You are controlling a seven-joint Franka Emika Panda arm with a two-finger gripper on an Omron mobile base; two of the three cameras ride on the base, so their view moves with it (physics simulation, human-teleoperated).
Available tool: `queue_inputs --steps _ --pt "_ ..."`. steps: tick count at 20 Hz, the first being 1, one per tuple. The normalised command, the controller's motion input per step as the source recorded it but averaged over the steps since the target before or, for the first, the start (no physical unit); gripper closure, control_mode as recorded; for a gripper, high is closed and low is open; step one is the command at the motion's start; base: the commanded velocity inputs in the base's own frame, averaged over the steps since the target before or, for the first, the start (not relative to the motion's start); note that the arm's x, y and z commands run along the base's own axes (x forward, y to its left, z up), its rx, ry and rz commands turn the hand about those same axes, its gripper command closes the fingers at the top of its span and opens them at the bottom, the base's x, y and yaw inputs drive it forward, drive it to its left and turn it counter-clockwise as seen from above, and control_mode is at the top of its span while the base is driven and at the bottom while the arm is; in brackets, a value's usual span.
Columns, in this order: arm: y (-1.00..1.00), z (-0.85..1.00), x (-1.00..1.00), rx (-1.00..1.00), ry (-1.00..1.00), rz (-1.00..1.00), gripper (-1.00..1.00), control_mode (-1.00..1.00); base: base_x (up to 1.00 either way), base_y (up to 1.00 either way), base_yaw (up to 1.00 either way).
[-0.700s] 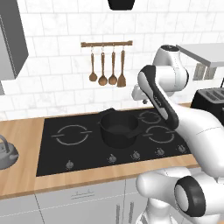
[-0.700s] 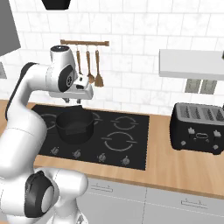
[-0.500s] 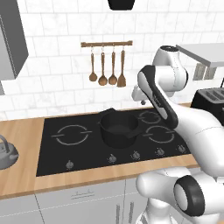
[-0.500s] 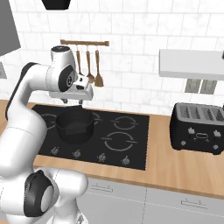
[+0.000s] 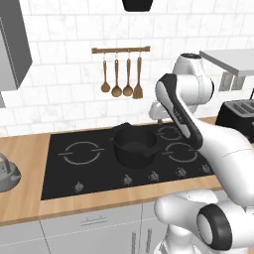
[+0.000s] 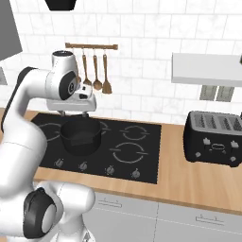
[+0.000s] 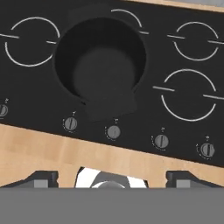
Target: Pick the kettle from the counter and place it on a stove burner. Then turn the burner on.
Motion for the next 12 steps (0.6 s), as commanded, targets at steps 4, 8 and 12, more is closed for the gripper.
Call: queue_inputs --steps 4,8,12 --pt "0.92 -0.06 -0.03 0.0 -0.01 0.45 -1.0 -1.0 0.0 0.0 0.0" --pt "1.0 -0.24 0.01 0.01 -0.03 0.51 -1.0 -1.0 0.0 0.0 0.0" --pt "1.0 -0.3 0.12 0.0 -0.01 0.45 -1.0 -1.0 0.0 0.0 0.0"
